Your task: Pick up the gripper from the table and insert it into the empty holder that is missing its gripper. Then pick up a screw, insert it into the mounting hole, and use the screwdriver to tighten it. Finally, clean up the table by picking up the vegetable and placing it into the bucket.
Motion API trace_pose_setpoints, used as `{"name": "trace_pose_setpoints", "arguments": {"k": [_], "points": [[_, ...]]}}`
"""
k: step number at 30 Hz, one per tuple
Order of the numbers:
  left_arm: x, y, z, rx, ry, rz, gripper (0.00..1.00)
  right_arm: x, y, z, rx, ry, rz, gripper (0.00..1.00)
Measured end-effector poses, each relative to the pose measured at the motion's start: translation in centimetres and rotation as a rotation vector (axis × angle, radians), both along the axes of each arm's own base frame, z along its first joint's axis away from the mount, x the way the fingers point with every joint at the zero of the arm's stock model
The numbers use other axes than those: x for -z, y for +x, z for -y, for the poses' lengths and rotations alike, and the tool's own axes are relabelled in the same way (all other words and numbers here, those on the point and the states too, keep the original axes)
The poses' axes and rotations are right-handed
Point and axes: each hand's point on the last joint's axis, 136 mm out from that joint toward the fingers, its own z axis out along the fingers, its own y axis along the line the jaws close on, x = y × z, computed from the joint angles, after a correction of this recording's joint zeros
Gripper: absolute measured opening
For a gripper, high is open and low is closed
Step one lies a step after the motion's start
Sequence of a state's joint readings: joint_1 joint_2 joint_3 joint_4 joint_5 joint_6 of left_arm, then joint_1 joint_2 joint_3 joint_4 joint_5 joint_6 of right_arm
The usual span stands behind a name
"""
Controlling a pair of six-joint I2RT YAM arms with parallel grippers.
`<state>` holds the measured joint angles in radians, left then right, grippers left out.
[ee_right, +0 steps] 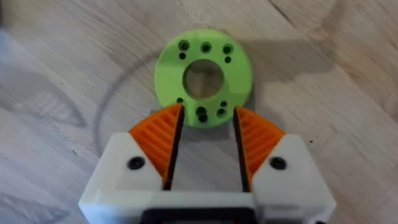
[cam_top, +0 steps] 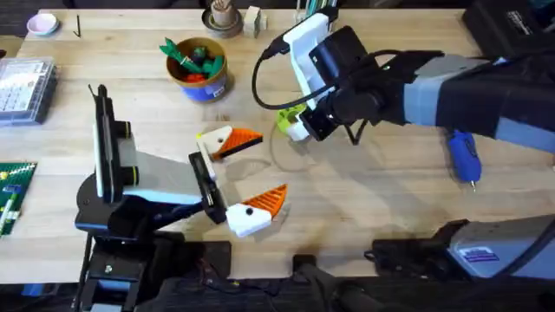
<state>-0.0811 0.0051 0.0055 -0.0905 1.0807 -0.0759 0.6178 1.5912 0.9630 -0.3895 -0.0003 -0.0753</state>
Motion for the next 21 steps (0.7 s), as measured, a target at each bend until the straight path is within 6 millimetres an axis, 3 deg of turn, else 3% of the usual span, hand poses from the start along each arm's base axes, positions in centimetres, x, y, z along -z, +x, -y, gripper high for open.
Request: {"name": "trace_pose_setpoints", "arguments": {"k": [3,9,12,15,18,21], "points": [[0.00,0.00,0.00,0.000,0.000,0.000,0.993,0.53,-0.05,0.03,0.000,-0.008,-0.012,0.515],[0.00,0.00,0.00,0.000,0.000,0.000,0.993,0.70,0.07,0.01,0.001,-0.011,-0.012,0.314],[0.01,0.00,0.00,0.000,0.000,-0.001,0.993,0.70,0.08,-0.01,0.001,-0.011,-0.012,0.271],[0.00,0.00,0.00,0.000,0.000,0.000,0.993,0.69,0.07,0.00,0.002,-0.011,-0.012,0.277],[0.00,0.00,0.00,0.000,0.000,0.000,0.993,0.69,0.09,0.00,0.002,-0.011,-0.012,0.378],[0.00,0.00,0.00,0.000,0.000,0.000,0.993,0.58,0.09,0.00,0.002,-0.010,-0.010,0.399]]}}
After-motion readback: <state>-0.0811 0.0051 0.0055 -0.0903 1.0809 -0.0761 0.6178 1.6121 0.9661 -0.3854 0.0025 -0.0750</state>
